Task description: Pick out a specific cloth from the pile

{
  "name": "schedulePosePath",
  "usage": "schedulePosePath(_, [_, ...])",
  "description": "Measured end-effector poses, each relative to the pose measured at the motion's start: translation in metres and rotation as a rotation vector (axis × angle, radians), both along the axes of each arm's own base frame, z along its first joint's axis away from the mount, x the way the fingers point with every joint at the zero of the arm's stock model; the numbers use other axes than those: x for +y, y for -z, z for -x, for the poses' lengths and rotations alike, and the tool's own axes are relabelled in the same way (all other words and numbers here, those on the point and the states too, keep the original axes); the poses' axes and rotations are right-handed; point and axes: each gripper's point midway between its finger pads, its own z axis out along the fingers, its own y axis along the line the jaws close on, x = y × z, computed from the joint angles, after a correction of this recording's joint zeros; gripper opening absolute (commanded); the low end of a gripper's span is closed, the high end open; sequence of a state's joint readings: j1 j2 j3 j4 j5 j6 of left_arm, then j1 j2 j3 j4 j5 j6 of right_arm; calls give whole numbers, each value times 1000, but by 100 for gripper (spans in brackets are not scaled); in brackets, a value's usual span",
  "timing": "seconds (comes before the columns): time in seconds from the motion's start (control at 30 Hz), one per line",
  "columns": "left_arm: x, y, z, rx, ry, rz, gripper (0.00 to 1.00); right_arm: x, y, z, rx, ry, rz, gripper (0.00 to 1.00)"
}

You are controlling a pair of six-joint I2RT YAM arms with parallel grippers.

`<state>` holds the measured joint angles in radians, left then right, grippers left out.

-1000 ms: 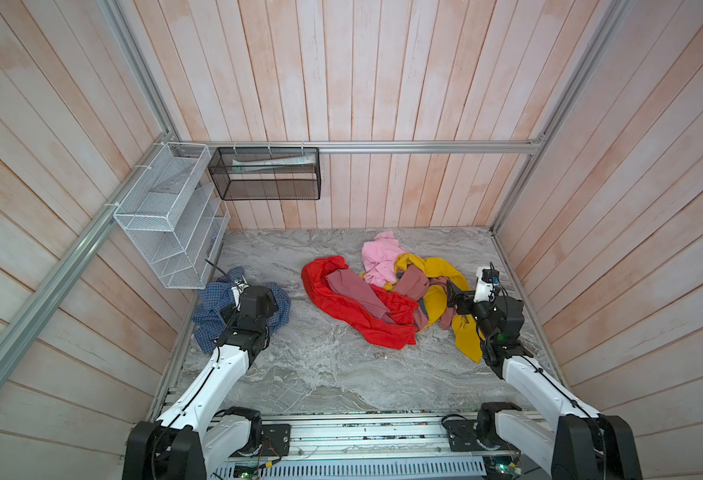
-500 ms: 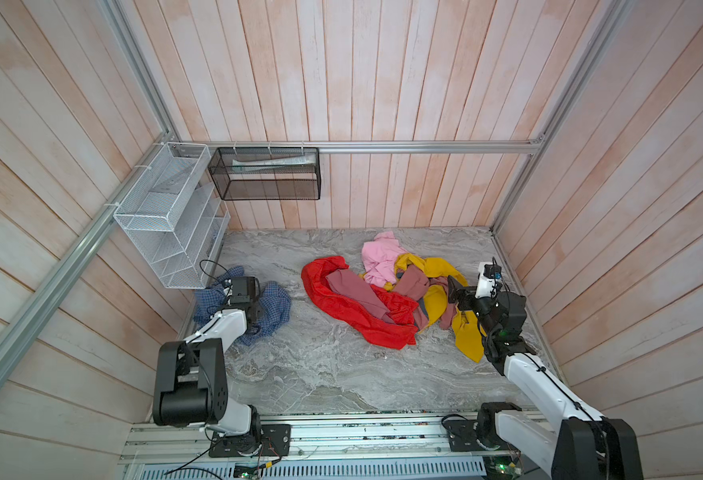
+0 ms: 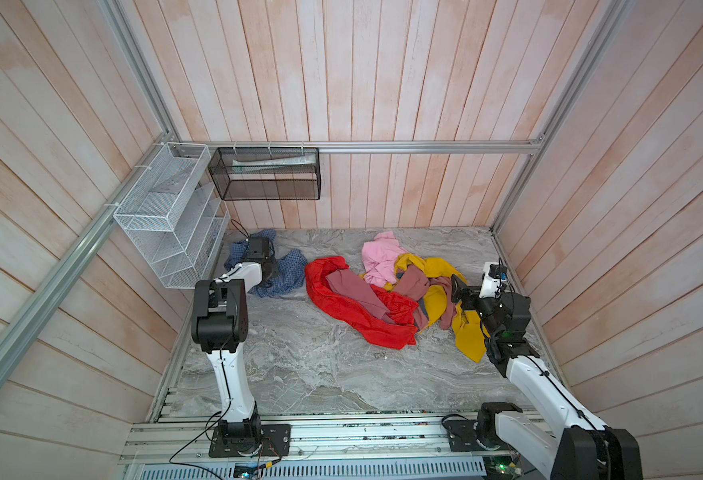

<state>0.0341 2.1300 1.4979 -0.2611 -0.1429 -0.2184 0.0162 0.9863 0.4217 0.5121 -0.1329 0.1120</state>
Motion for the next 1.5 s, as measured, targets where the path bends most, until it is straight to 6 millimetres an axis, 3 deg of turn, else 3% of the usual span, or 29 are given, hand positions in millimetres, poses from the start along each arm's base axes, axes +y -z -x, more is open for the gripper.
schedulePosePath(0.3, [27,-10,-21,24,-38,-15,61,-1,-10,0,-3,8,2,95])
schedulePosePath(0.5, [31,9,3,63,-55,-28,61,-3,-13,2,-8,16,3,95])
schedulePosePath(0.7, [44,6,10,61,-85,-50,62,-3,-11,2,-1,17,3,95])
schedulePosePath(0.87, [41,3,15,57,-70,-54,64,-2,-8,1,8,12,3,95])
schedulePosePath(1.07, [27,-7,29,51,-56,-67,80,1,-3,0,22,-7,0,95])
schedulePosePath(1.2, [23,-29,45,14,-72,-104,90,4,-2,0,26,-22,-2,95])
schedulePosePath(1.33, [15,-79,45,-97,-78,-135,92,5,0,0,32,-31,-4,95])
schedulePosePath(1.43, [-11,-124,41,-220,-37,-125,91,7,1,0,34,-40,-5,95])
schedulePosePath(1.5, [-43,-143,41,-277,36,-93,90,8,1,0,34,-44,-6,95])
